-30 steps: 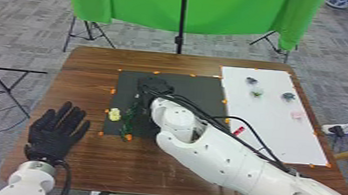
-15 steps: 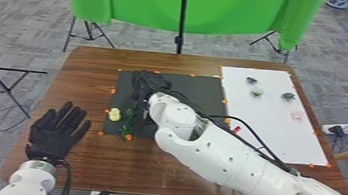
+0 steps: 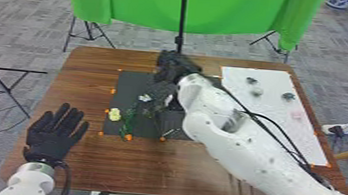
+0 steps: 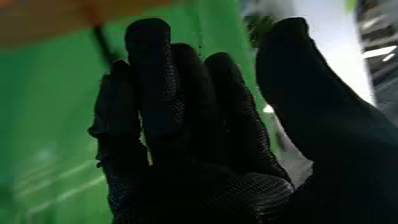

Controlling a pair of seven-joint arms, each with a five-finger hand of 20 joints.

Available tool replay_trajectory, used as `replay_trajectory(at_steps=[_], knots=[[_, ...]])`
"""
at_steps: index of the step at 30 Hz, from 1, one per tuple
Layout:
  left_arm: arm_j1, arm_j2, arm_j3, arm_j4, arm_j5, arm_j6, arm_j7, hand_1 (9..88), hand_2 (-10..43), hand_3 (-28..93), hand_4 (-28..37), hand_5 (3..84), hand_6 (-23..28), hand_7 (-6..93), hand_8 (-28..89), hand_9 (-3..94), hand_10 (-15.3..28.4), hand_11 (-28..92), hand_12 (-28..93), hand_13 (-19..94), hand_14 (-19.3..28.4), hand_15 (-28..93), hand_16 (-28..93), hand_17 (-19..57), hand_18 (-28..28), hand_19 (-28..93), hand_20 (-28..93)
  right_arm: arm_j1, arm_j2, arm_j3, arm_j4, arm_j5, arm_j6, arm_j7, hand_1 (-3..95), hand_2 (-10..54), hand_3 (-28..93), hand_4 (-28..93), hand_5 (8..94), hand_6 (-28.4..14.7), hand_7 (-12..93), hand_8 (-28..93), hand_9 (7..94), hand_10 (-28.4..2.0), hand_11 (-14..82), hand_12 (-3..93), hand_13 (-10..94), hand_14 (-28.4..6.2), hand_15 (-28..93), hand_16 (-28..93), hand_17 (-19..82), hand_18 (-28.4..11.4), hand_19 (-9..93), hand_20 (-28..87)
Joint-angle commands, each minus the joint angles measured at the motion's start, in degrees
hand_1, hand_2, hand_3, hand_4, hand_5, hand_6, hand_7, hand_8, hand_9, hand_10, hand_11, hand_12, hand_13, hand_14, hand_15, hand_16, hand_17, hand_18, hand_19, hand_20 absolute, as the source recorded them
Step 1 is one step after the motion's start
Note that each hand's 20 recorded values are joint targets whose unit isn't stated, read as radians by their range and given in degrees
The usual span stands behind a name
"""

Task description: Arrange flowers

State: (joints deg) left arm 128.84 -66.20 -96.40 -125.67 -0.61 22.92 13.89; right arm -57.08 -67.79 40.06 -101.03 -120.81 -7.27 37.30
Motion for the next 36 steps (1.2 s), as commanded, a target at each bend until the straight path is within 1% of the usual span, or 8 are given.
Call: replay_trajectory(at_steps=[1, 5, 7, 13, 22, 26, 31, 36], knots=[[2.2, -0.58, -1.41, -0.77, 0.45, -0.63, 0.78, 31.1, 18.5, 76, -23.2, 52.4, 9.7, 21.6, -10, 43.8, 16.5, 26, 13, 31, 15.1, 43, -8, -4.1, 12.9, 32, 15, -15.4, 24.4, 17.0, -5.5, -6.3, 0.6, 5.8, 44.0, -9.5, 77, -28, 51.5, -8.6, 9, -10, 47.8, -21.7, 11.5, 14.5, 38, -20.6, 36, 12, 20, -25.9, 78, 32], [2.9, -0.52, -2.07, -1.01, 0.39, -0.7, 1.23, 31.1, 18.6, 76, -23.3, 52.4, 9.7, 21.6, -10, 43.8, 16.6, 26, 13, 31, 15.1, 43, -8, -4.2, 13.0, 32, 15, -24.3, 28.1, 25.4, -7.5, -5.9, -0.3, 7.7, 43.1, -9.5, 77, -28, 49.1, -9.3, 8, -9, 43.8, -22.1, 10.5, 13.8, 33, -21.8, 26, 12, 17, -25.2, 72, 28], [3.0, -0.58, -1.89, -1.18, 0.44, -0.09, 1.14, 31.1, 18.6, 77, -23.3, 52.4, 9.7, 21.6, -10, 43.8, 16.5, 26, 13, 31, 15.1, 43, -8, -4.2, 13.0, 32, 15, -27.1, 28.7, 28.1, -6.6, -6.9, -0.5, 7.4, 42.9, -9.5, 77, -28, 48.4, -9.4, 8, -9, 42.5, -22.1, 10.3, 13.6, 31, -21.9, 24, 12, 15, -25.0, 70, 27], [2.7, -0.48, -1.44, -1.1, 0.51, -0.58, 0.96, 31.0, 18.6, 77, -23.3, 52.5, 9.7, 21.6, -10, 43.9, 16.5, 26, 13, 31, 15.1, 43, -8, -4.2, 12.9, 32, 15, -31.9, 28.8, 33.5, -4.1, -3.4, -3.2, 11.0, 41.6, -9.5, 77, -28, 45.3, -8.7, 9, -9, 38.7, -20.9, 9.9, 12.4, 27, -21.8, 20, 14, 12, -24.6, 67, 25], [3.0, -0.52, -1.41, -1.28, 0.33, 0.15, 0.95, 31.0, 18.7, 77, -23.4, 52.6, 9.8, 21.6, -10, 43.9, 16.6, 26, 13, 31, 15.2, 43, -8, -4.2, 12.9, 32, 15, -32.0, 28.2, 33.6, -0.2, -0.3, -7.5, 9.3, 46.5, -9.5, 78, -28, 44.9, -6.2, 10, -10, 36.8, -14.5, 9.1, 9.5, 31, -18.9, 19, 15, 13, -24.7, 68, 25], [2.9, -0.5, -1.12, -1.2, 0.21, 0.29, 0.88, 31.0, 18.6, 77, -23.3, 52.6, 9.8, 21.7, -10, 43.9, 16.5, 26, 13, 31, 15.2, 43, -8, -4.2, 12.9, 32, 15, -29.9, 27.6, 30.4, 3.3, 0.3, -3.6, 9.5, 48.7, -9.5, 79, -28, 44.9, -5.1, 12, -11, 36.9, -12.6, 9.8, 9.1, 35, -17.0, 20, 15, 15, -24.1, 68, 25], [2.9, -0.51, -0.96, -1.18, 0.08, 0.46, 0.92, 31.0, 18.7, 77, -23.4, 52.6, 9.8, 21.7, -10, 43.9, 16.5, 26, 13, 31, 15.2, 43, -8, -4.2, 12.9, 32, 15, -29.2, 27.3, 27.3, 5.7, -1.5, 5.0, 9.7, 53.5, -9.5, 74, -28, 60.1, -1.5, 17, -13, 56.8, -11.7, 14.4, 10.4, 54, -12.8, 28, 16, 22, -22.3, 72, 26], [3.2, -0.75, -1.06, -1.26, 0.17, 0.27, 1.03, 31.0, 18.7, 77, -23.5, 52.6, 9.8, 21.8, -10, 43.9, 16.5, 27, 13, 31, 15.2, 43, -8, -4.3, 12.9, 32, 15, -30.5, 28.0, 27.4, 2.2, -3.7, 8.6, 8.0, 62.4, -6.0, 61, -28, 74.6, -0.7, 24, 3, 74.7, -11.2, 9.3, 23.1, 64, -9.7, 28, 28, 25, -20.6, 74, 28]])
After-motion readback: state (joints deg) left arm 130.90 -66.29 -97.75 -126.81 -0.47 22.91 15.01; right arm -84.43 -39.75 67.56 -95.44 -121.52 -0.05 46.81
